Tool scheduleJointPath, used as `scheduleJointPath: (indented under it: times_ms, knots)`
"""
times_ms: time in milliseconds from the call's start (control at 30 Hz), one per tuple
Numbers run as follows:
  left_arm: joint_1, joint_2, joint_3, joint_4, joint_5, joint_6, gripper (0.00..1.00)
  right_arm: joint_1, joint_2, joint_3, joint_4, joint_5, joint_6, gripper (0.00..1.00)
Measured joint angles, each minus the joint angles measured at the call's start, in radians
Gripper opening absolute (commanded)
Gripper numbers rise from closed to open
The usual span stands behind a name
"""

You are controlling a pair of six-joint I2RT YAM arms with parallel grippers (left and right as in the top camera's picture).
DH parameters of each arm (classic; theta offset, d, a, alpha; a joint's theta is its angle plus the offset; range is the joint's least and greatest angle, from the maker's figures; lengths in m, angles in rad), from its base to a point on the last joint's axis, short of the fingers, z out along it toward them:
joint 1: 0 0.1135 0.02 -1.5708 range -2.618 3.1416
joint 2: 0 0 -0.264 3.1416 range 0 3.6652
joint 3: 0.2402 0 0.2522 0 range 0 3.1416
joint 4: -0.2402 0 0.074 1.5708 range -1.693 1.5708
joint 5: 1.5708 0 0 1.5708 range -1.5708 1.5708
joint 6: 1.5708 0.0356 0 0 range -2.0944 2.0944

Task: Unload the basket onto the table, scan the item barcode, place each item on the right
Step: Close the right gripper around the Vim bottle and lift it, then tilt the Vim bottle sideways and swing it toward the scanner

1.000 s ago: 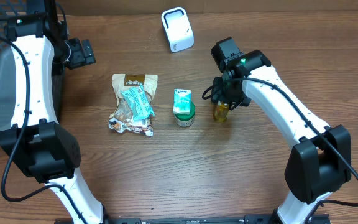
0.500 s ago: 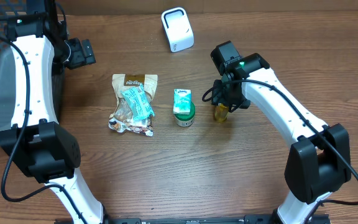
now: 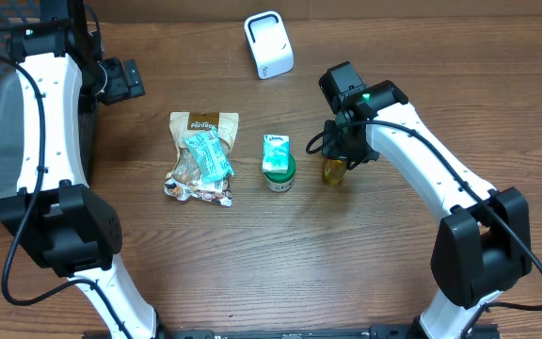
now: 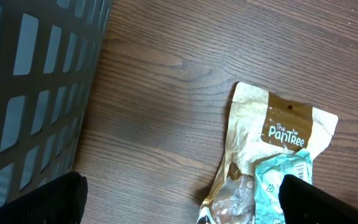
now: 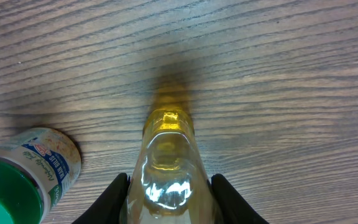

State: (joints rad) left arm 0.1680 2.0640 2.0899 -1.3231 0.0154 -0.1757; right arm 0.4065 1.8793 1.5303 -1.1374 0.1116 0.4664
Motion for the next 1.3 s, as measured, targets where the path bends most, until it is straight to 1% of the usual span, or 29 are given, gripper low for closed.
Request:
scheduleJointPath:
  times_ms: [300, 433, 500, 633, 767, 800, 833, 900, 1000, 1133, 1300]
  knots:
    - [0.0, 0.0, 0.0, 0.0, 0.0, 0.0, 1.0, -0.005, 0.0, 0.0, 0.0, -0.004, -0.007, 0.09]
    - [0.0, 0.0, 0.0, 0.0, 0.0, 0.0, 1.0, -0.034, -0.006, 0.0, -0.013, -0.058, -0.054, 0.07]
    - [0.0, 0.0, 0.0, 0.0, 0.0, 0.0, 0.99, -0.061, -0.016, 0.0, -0.024, -0.106, -0.088, 0.04]
    - [0.0, 0.0, 0.0, 0.0, 0.0, 0.0, 1.0, -0.14, -0.081, 0.0, -0.041, -0.253, -0.174, 0.04]
    - [0.0, 0.0, 0.0, 0.0, 0.0, 0.0, 0.99, -0.241, -0.194, 0.001, -0.059, -0.428, -0.262, 0.04]
    - [0.0, 0.0, 0.0, 0.0, 0.0, 0.0, 1.0, -0.279, -0.24, 0.002, -0.061, -0.499, -0.293, 0.04]
    - [0.0, 0.0, 0.0, 0.0, 0.0, 0.0, 1.0, -0.288, -0.253, 0.003, -0.061, -0.517, -0.303, 0.04]
    - [0.0, 0.0, 0.0, 0.0, 0.0, 0.0, 0.99, -0.324, -0.3, 0.004, -0.078, -0.626, -0.346, 0.04]
    - [0.0, 0.0, 0.0, 0.0, 0.0, 0.0, 0.99, -0.353, -0.339, 0.005, -0.1, -0.754, -0.379, 0.05]
    - [0.0, 0.0, 0.0, 0.0, 0.0, 0.0, 0.99, -0.359, -0.343, 0.007, -0.135, -0.898, -0.428, 0.06]
    - [0.0, 0.0, 0.0, 0.0, 0.0, 0.0, 0.99, -0.333, -0.343, 0.007, -0.163, -1.02, -0.47, 0.06]
